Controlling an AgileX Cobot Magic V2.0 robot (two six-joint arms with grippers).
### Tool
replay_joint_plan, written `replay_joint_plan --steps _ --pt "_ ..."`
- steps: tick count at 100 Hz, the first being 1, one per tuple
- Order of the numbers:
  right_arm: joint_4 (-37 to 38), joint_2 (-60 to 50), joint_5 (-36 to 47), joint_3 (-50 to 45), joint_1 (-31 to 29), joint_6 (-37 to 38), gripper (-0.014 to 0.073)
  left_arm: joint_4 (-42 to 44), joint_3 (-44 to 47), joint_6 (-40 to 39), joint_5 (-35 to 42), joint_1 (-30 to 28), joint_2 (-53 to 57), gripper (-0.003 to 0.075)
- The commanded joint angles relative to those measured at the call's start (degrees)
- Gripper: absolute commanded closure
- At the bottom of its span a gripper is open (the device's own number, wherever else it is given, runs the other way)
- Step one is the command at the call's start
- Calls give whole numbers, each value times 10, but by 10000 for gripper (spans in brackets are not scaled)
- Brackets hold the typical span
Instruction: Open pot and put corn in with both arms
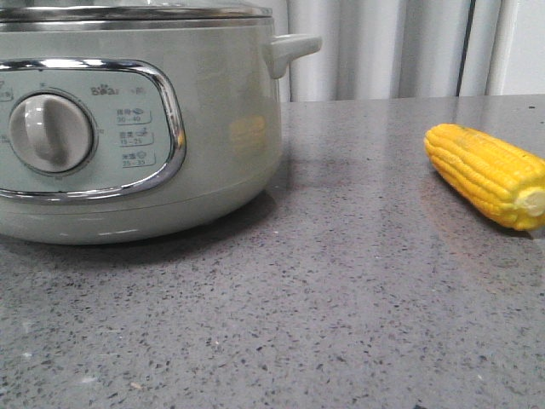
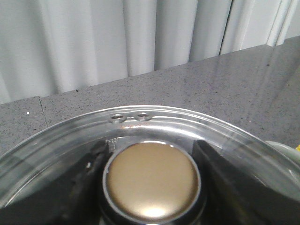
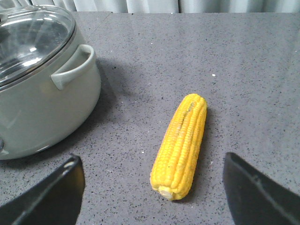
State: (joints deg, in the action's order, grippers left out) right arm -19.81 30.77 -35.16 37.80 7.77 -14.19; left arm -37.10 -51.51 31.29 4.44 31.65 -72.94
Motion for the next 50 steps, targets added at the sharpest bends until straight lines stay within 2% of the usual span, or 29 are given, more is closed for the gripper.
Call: replay_joint_plan --steps 1,13,50 --pt "1 5 35 19 -3 -2 61 -3 -16 0 28 1 15 523" --pt "1 5 35 19 -3 -2 61 -3 -16 0 32 1 30 554" --pt "12 5 35 19 -3 -2 61 -3 -56 0 34 -3 115 554"
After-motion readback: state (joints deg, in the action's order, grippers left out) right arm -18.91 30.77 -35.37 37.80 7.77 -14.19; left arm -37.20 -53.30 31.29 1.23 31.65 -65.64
